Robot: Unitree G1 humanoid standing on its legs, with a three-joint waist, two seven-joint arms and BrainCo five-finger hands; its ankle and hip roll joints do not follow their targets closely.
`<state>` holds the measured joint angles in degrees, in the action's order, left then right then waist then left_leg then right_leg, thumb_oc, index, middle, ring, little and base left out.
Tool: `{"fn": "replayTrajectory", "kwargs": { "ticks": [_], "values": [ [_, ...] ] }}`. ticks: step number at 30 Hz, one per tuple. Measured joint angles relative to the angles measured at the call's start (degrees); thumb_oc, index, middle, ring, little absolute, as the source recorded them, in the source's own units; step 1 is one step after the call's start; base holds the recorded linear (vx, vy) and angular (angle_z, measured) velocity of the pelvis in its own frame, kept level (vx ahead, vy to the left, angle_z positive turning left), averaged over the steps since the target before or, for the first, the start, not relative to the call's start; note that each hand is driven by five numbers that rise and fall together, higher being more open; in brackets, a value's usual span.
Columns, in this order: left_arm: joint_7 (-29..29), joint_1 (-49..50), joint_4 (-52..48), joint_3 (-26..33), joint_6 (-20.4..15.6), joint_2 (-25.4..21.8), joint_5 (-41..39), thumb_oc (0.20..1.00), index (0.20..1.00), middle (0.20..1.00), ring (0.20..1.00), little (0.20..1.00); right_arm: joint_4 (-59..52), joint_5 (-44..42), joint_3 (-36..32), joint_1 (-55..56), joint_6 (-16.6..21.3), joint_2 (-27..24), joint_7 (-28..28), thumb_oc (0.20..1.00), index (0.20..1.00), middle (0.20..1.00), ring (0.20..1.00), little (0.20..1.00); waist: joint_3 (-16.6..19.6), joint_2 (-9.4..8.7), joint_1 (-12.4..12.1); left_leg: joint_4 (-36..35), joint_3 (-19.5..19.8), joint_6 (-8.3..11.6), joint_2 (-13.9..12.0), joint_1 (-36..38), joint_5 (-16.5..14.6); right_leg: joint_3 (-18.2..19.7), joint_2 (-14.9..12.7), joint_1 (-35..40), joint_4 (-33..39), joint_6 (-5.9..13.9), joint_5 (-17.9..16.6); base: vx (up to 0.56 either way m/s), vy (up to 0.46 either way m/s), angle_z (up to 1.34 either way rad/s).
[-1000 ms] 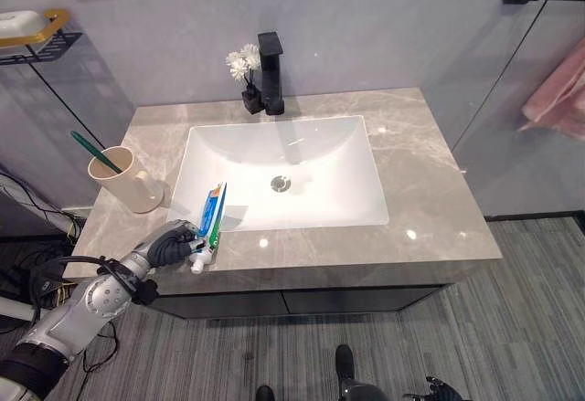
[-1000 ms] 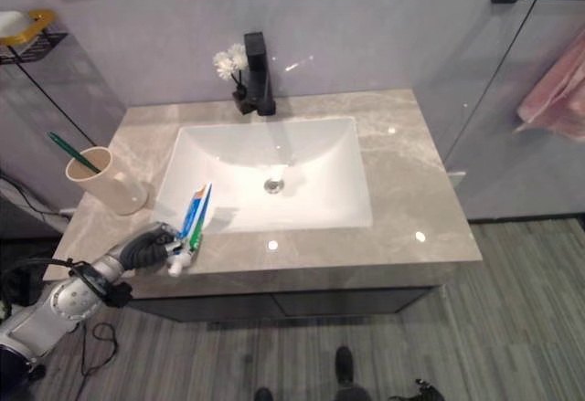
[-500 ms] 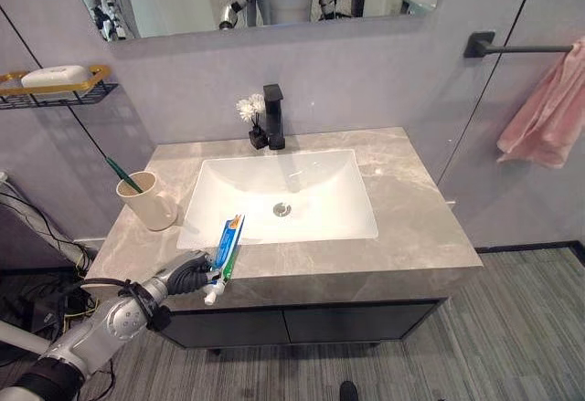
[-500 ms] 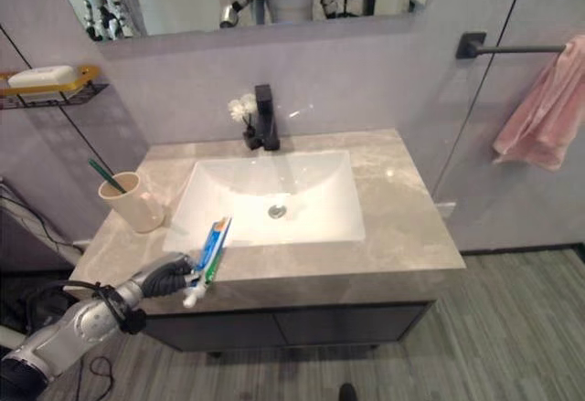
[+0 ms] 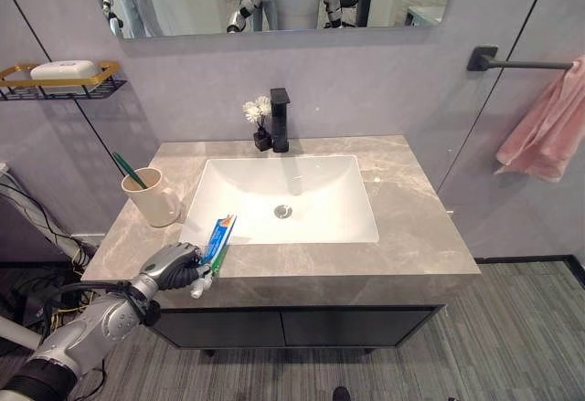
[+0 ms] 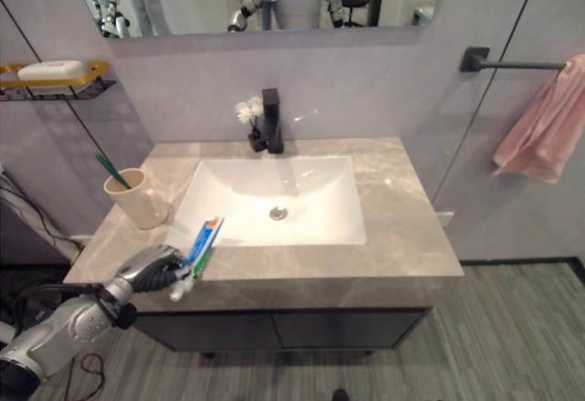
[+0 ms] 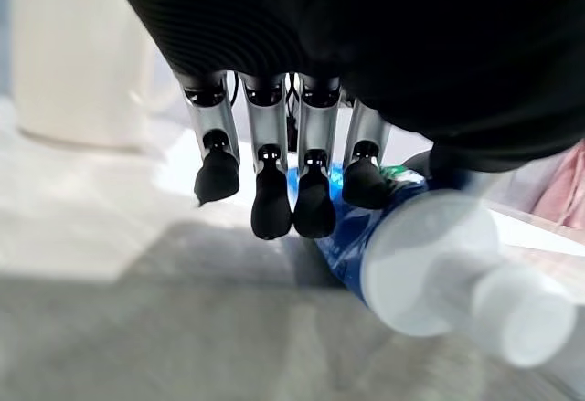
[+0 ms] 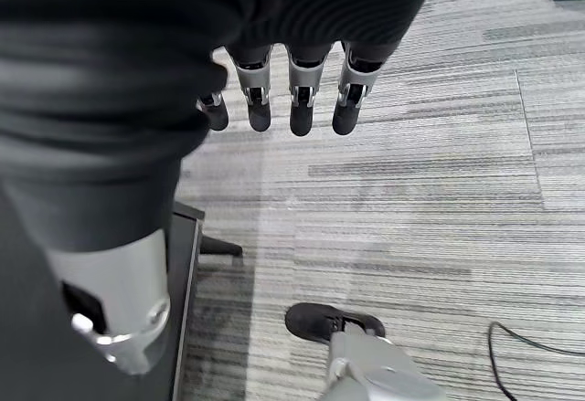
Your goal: Put brush and paste in cup on sink, flatten towel.
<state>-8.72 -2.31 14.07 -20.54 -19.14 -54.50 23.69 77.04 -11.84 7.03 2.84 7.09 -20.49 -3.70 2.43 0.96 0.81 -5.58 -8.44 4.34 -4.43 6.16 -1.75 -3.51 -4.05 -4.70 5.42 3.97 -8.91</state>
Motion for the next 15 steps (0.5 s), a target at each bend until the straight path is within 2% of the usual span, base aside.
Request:
{"fn": "replayTrajectory", "kwargs": {
  "ticks": [4,7,12,15],
  "values": [
    [-1.79,-1.6,-0.05,0.2,0.54,-1.56,1.26,0.2,0.2,0.2,0.2,0.2,0.19,-3.66,-4.55,-0.29,0.0,-0.13,-0.11,1.0,1.0,1.0,1.0,1.0,-0.08,-0.07,0.03,-0.02,0.02,-0.02,0.01,0.7,-0.06,-0.04,-0.01,0.75,0.01,0.09,0.23,0.0,0.0,0.0],
    [-2.56,-2.69,-0.21,1.24,0.51,-1.57,1.66,0.2,0.2,0.2,0.2,0.2,0.53,-5.58,-4.86,-0.57,0.01,-0.5,-0.23,1.0,1.0,1.0,1.0,1.0,-0.03,-0.07,0.08,-0.02,0.02,-0.09,0.01,0.77,-0.19,-0.05,-0.03,0.84,0.0,0.16,0.31,0.0,0.0,0.0],
    [-4.76,-6.69,-0.84,2.51,0.6,-1.66,1.65,0.2,0.2,0.2,0.2,0.2,1.49,-12.51,-10.45,-0.83,0.03,-2.44,-1.01,1.0,1.0,1.0,1.0,1.0,0.03,-0.23,0.18,-0.01,0.03,-0.26,0.01,0.76,-0.3,-0.06,-0.01,0.83,0.0,0.16,0.3,0.0,0.0,0.0],
    [-4.84,-6.66,-1.36,2.35,0.55,-1.64,1.63,0.2,0.2,0.2,0.2,0.2,2.29,-13.36,-10.38,-0.88,0.03,-3.0,-1.12,1.0,1.0,1.0,1.0,1.0,0.1,-0.42,0.24,-0.01,-0.02,-0.24,0.0,0.75,-0.29,-0.02,0.01,0.78,0.0,0.16,0.3,0.0,0.0,0.0]
  ]
}}
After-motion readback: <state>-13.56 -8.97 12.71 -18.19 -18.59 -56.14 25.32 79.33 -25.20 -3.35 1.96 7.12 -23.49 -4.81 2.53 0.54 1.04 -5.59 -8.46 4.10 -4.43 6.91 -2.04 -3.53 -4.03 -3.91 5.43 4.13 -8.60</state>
